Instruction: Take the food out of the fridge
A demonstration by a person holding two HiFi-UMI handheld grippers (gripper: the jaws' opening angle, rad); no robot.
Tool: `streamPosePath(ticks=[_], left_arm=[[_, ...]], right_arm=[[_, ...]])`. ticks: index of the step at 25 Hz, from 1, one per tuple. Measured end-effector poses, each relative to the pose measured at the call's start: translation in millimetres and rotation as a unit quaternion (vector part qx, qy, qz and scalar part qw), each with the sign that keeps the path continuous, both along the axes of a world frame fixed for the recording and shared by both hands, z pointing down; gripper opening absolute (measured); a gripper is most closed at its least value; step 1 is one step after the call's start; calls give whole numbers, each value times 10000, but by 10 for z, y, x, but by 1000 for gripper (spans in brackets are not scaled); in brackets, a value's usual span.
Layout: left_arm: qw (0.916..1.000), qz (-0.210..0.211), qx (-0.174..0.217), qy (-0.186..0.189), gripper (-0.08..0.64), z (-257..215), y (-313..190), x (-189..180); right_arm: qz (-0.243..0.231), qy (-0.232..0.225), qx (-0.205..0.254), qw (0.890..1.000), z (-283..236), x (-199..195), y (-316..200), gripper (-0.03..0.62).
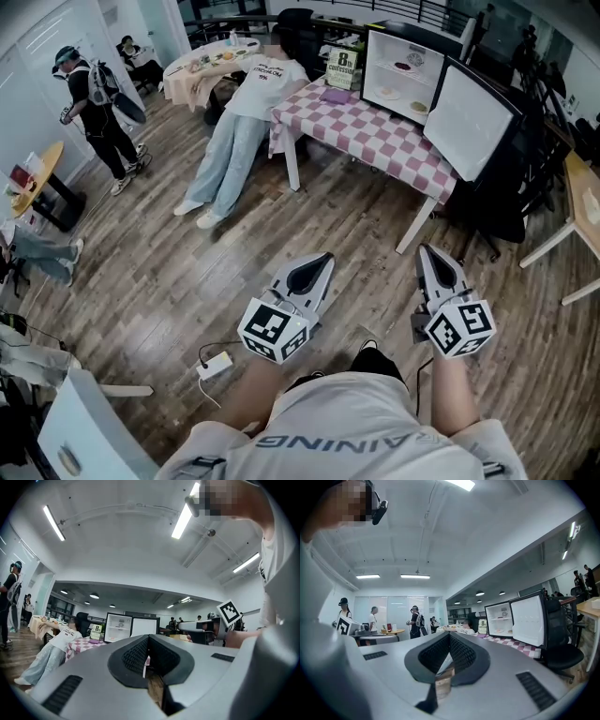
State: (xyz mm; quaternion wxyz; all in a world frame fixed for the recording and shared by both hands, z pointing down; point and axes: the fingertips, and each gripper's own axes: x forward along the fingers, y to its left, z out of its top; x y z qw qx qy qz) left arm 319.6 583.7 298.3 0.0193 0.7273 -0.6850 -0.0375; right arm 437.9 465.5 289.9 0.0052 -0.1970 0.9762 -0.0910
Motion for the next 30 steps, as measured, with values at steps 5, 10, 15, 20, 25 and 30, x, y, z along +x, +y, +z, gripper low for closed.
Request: streamPosePath(ticks=[5, 10, 15, 20, 25, 30], left_arm=[[9999, -43, -96, 62, 9, 86, -137, -207], [9998, -146, -148, 12, 8, 106, -438, -481], [9993, -249, -278, -44, 9, 135, -937, -738], [9988, -303, -393, -19, 9, 174, -1543, -904], [9979, -418, -487, -60, 9, 180, -2207, -1073], [9967, -433, -666, -183, 9, 261, -2694, -1123]], right_arm=[[-78, 48, -82, 9999, 89, -243, -180, 18], [-207, -6, -122, 9997, 153, -552, -504, 18], [-153, -23, -202, 9997, 180, -758, -1097, 18], [-194, 21, -363, 9992, 285, -940, -1760, 18], [-379, 76, -543, 9978, 455, -1159, -2354, 18], [-453, -34, -737, 9962, 601, -1266, -2827, 18]])
